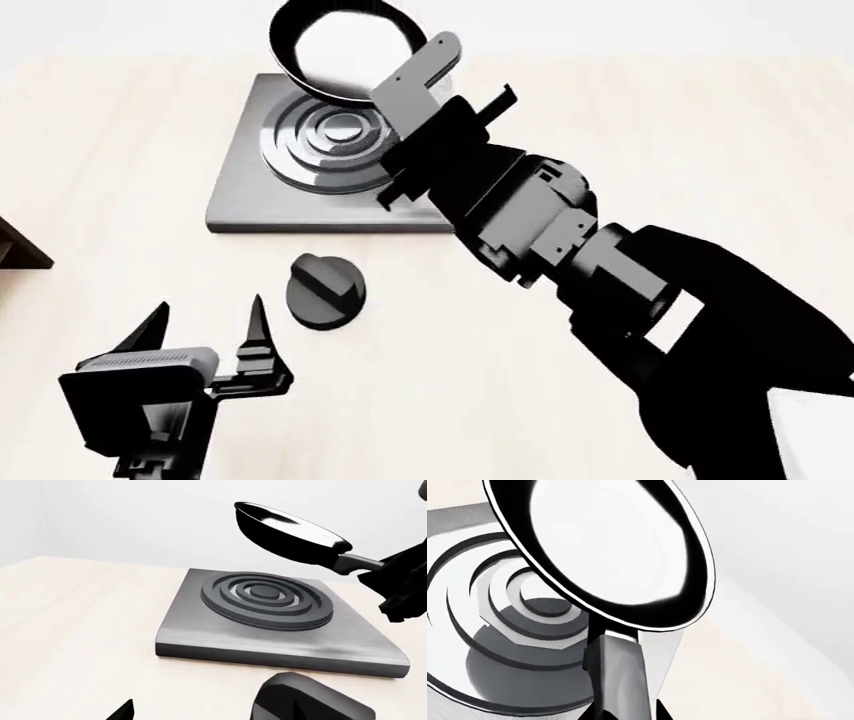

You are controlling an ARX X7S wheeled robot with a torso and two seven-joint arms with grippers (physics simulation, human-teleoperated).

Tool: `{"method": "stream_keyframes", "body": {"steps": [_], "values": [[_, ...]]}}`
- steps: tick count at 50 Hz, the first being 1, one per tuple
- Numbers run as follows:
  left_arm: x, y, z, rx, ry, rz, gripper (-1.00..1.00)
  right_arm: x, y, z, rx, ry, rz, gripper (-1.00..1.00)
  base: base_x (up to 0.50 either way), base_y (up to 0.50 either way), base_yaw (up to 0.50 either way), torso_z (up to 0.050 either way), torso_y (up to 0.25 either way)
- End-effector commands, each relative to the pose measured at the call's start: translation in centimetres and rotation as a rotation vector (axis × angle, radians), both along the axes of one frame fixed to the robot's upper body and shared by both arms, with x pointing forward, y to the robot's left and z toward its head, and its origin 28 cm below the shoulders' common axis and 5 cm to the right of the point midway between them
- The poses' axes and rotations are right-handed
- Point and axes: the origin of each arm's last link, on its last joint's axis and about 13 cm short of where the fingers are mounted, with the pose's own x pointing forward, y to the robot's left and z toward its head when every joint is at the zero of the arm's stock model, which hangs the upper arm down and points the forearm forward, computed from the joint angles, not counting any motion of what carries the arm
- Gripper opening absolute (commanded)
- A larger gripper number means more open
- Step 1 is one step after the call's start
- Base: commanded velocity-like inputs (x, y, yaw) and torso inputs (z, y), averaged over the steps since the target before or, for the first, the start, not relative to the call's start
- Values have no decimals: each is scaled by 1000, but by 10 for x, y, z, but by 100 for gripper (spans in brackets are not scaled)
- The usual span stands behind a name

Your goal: Turn on the stove and put the frying pan on it.

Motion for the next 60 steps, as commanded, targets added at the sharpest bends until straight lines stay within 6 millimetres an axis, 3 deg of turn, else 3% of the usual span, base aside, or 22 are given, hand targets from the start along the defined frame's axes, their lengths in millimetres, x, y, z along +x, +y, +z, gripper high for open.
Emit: {"method": "stream_keyframes", "body": {"steps": [1,36,55,56,60], "values": [[0,0,-1,1,1,2,100,-3,6,1,-59,-94,13,-100,0,0,0,0,0],[0,0,-2,1,7,5,100,-8,6,-46,-154,-46,51,-100,0,0,0,0,2],[0,0,-2,0,6,8,100,-9,2,-58,-176,-3,47,-100,1,0,1,0,0],[0,1,-2,0,5,9,100,-8,2,-58,-177,0,45,100,0,0,3,0,0],[0,0,-2,0,6,9,100,-8,2,-56,-157,18,48,100,0,0,0,0,0]]}}
